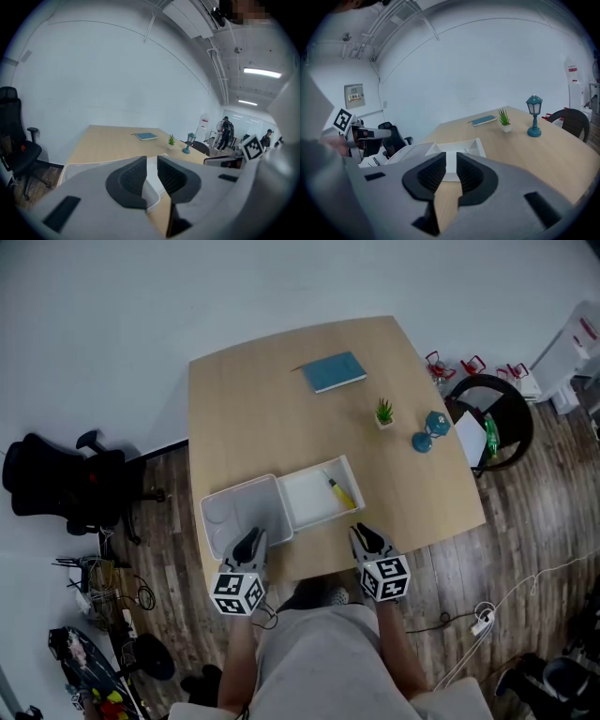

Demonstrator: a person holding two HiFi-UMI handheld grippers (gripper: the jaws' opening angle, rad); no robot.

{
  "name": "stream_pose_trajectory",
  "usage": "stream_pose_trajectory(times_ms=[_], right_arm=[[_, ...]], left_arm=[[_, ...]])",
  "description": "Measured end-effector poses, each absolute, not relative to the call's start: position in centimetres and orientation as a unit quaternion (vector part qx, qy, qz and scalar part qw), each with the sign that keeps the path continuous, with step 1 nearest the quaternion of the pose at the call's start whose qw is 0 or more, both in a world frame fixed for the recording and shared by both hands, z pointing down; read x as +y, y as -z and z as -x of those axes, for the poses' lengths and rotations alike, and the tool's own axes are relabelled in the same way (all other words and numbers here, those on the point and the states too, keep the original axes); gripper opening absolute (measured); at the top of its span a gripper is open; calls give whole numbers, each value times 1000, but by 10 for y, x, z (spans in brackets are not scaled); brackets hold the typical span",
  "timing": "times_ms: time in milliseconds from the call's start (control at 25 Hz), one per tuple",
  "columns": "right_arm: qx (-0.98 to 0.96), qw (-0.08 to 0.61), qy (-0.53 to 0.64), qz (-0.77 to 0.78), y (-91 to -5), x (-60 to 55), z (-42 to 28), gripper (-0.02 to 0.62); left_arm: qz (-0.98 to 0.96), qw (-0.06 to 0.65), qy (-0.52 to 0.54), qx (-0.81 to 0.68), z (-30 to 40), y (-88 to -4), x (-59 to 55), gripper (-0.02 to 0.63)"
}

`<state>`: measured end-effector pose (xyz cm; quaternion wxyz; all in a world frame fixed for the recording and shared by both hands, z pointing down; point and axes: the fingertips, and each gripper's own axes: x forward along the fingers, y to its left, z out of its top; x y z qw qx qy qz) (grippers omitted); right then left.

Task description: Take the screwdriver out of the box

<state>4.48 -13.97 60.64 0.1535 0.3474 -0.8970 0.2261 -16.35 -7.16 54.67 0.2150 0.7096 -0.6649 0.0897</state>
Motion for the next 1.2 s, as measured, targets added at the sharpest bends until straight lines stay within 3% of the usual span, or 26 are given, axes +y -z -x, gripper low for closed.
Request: stream_pose_trajectory(times_ms=[1200], right_arm=[[-844, 334, -292, -301, -684, -238, 19, 75]], left_arm=[[-777, 278, -82, -558, 189, -591, -220, 66]])
